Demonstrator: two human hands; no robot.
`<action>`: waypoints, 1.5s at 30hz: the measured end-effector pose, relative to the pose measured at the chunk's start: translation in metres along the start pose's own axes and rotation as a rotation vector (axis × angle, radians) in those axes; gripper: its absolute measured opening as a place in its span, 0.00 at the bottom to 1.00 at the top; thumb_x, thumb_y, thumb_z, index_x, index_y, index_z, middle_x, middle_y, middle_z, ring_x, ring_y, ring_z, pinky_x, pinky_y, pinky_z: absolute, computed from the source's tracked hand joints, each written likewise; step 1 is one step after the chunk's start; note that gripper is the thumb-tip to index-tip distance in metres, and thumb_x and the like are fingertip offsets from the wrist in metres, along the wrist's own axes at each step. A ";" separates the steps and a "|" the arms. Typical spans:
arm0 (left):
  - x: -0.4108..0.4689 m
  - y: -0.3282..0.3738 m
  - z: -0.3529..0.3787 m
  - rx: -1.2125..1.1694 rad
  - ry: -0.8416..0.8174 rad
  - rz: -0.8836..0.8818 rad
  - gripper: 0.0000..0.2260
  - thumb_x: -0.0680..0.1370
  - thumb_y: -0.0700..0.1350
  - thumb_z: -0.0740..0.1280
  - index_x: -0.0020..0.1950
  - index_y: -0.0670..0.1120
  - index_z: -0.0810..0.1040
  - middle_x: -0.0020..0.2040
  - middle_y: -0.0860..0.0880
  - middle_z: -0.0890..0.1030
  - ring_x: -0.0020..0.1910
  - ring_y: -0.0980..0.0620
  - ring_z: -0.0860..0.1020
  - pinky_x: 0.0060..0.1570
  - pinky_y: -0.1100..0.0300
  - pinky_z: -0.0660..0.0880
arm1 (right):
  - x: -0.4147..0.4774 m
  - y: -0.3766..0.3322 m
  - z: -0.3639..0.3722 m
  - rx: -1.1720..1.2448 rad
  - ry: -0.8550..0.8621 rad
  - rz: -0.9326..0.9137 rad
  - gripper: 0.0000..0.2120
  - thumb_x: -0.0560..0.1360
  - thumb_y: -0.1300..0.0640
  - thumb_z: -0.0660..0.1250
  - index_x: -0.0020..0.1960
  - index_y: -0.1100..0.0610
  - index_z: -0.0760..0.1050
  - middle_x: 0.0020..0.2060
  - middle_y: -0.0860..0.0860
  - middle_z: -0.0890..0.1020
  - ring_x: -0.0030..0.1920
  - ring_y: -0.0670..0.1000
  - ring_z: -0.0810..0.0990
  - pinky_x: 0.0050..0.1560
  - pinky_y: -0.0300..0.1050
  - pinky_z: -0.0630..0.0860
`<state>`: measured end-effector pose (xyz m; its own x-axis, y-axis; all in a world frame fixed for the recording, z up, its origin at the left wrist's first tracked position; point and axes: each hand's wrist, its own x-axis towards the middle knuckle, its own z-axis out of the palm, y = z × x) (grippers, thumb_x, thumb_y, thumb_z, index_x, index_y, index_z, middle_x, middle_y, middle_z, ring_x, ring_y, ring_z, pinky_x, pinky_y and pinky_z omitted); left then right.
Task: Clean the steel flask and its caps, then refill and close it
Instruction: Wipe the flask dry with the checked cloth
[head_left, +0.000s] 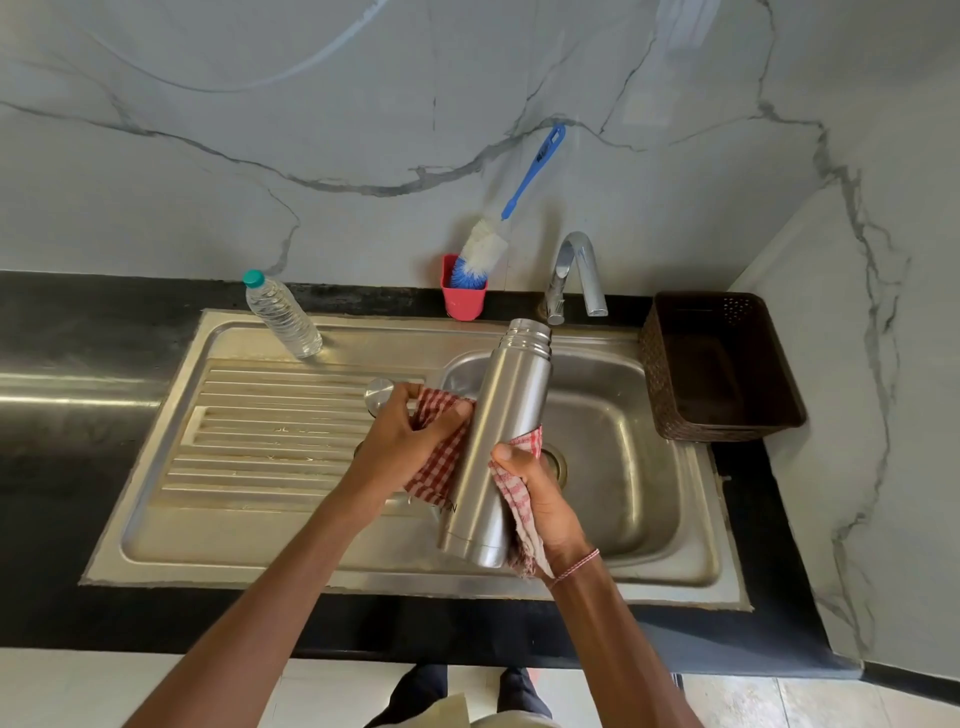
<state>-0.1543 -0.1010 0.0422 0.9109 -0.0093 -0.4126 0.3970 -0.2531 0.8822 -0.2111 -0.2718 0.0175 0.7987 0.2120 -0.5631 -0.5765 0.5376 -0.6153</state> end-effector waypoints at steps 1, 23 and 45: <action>0.001 -0.004 -0.004 -0.094 -0.057 -0.108 0.29 0.68 0.65 0.77 0.61 0.49 0.77 0.51 0.48 0.87 0.52 0.46 0.86 0.54 0.47 0.82 | 0.001 -0.003 -0.001 -0.010 0.003 0.000 0.42 0.60 0.47 0.80 0.70 0.60 0.72 0.59 0.64 0.83 0.56 0.63 0.84 0.52 0.58 0.82; 0.017 0.010 0.001 0.595 0.366 0.220 0.28 0.83 0.67 0.48 0.47 0.47 0.76 0.37 0.51 0.80 0.35 0.54 0.80 0.34 0.61 0.68 | 0.018 0.004 -0.005 -0.106 0.052 0.105 0.48 0.57 0.41 0.84 0.71 0.59 0.72 0.62 0.61 0.82 0.61 0.60 0.83 0.63 0.61 0.79; 0.067 0.076 -0.014 -0.205 0.023 -0.130 0.08 0.77 0.52 0.76 0.40 0.49 0.87 0.44 0.46 0.88 0.47 0.46 0.84 0.54 0.50 0.81 | 0.015 -0.037 0.007 -0.537 -0.268 0.070 0.09 0.74 0.54 0.75 0.51 0.56 0.80 0.43 0.49 0.86 0.46 0.51 0.85 0.54 0.44 0.80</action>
<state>-0.0615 -0.1070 0.0853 0.8521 0.0336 -0.5222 0.5233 -0.0492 0.8507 -0.1769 -0.2826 0.0355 0.7313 0.4677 -0.4965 -0.5798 0.0430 -0.8136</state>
